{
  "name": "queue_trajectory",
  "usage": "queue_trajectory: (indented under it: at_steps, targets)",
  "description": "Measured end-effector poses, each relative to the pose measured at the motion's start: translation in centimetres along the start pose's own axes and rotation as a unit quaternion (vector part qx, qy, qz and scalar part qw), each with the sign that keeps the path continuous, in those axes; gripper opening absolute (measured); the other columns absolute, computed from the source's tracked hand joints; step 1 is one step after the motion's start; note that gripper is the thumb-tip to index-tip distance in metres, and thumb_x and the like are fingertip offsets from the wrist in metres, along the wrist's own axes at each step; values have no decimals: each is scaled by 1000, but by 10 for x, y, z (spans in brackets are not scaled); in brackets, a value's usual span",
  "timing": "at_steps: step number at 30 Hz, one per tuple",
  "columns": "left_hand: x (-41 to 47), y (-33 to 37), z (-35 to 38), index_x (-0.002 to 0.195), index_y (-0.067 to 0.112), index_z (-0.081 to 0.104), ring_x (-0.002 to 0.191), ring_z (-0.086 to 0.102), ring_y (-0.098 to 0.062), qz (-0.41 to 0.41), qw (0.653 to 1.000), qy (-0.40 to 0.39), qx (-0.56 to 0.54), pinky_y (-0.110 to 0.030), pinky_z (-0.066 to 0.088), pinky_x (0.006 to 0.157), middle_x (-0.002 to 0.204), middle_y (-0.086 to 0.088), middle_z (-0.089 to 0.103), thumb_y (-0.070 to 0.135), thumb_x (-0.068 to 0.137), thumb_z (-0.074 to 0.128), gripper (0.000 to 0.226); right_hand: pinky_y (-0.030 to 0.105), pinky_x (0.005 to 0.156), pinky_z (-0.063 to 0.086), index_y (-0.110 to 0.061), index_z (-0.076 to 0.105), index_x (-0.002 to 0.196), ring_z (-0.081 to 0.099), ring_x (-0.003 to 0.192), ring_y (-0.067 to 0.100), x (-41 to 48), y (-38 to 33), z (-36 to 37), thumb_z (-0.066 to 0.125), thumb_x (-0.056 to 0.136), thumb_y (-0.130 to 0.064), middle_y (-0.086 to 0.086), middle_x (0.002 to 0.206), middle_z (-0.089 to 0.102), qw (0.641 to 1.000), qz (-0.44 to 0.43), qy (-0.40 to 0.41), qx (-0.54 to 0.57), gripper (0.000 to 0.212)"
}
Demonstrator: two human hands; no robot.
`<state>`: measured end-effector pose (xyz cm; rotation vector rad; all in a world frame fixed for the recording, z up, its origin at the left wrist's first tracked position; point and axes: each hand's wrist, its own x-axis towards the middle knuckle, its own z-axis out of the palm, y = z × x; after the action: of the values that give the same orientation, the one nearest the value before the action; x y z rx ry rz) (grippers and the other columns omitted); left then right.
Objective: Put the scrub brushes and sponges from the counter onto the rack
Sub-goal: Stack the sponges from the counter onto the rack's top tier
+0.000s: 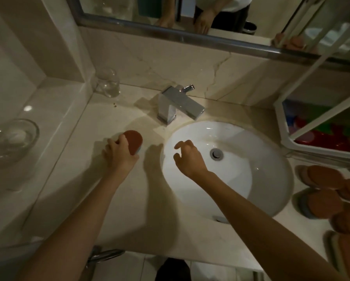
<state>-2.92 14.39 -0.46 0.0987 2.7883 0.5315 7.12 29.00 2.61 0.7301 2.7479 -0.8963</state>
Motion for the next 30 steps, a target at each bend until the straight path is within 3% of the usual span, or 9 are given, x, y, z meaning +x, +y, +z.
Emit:
queue_trajectory:
  at_steps: [3,8,11,16,20,23,26,30]
  targets:
    - [-27,29,4,117,6,40,116,45,-38,41,998,12,-45,-45,36,103,129,-20,41,17,70,73,59,36,92,48,-5,54,123,60,107,32,-12,27,-14,47,93,-10,16,132,48,999,27,30,20,31]
    - [-74,107,28,142,8,23,128,38,-37,140,987,-55,-51,-43,31,108,139,-18,34,21,70,74,89,37,92,46,-5,55,122,58,109,34,-50,90,-48,48,91,-9,17,130,50,993,87,79,19,31]
    - [-104,152,50,138,11,30,125,40,-36,213,973,-91,-9,-46,22,115,134,-15,35,23,71,71,79,37,98,43,-5,54,123,55,115,33,-83,147,-72,51,91,-11,16,132,48,982,153,110,9,33]
    - [-157,206,86,136,14,33,133,32,-32,263,959,-106,16,-51,0,118,136,-12,36,21,76,67,69,46,106,38,-13,39,137,37,130,38,-137,248,-101,54,86,-13,15,143,37,974,207,64,-67,54]
    - [-194,241,110,139,14,31,136,29,-31,274,955,-101,43,-50,0,117,141,-12,36,22,77,68,72,53,114,22,-22,23,146,14,142,39,-155,308,-125,53,89,-27,11,155,18,974,164,3,-153,64]
    - [-222,270,125,139,14,31,136,28,-31,274,956,-101,42,-45,6,117,140,-12,35,21,77,68,72,53,116,12,-25,10,149,-5,146,35,-158,335,-144,56,88,-18,10,159,-1,963,116,-81,-227,77]
    - [-247,295,136,138,15,32,132,31,-31,265,959,-93,31,-41,17,112,137,-12,37,20,76,68,71,54,116,11,-25,9,149,0,146,34,-156,356,-152,53,89,-12,11,159,-1,955,57,-107,-270,76]
    - [-267,308,137,137,16,34,129,34,-31,260,963,-53,35,-38,21,109,134,-11,40,22,75,68,70,50,116,16,-20,15,148,19,140,36,-158,369,-155,54,87,-7,14,151,18,954,-5,-56,-296,73]
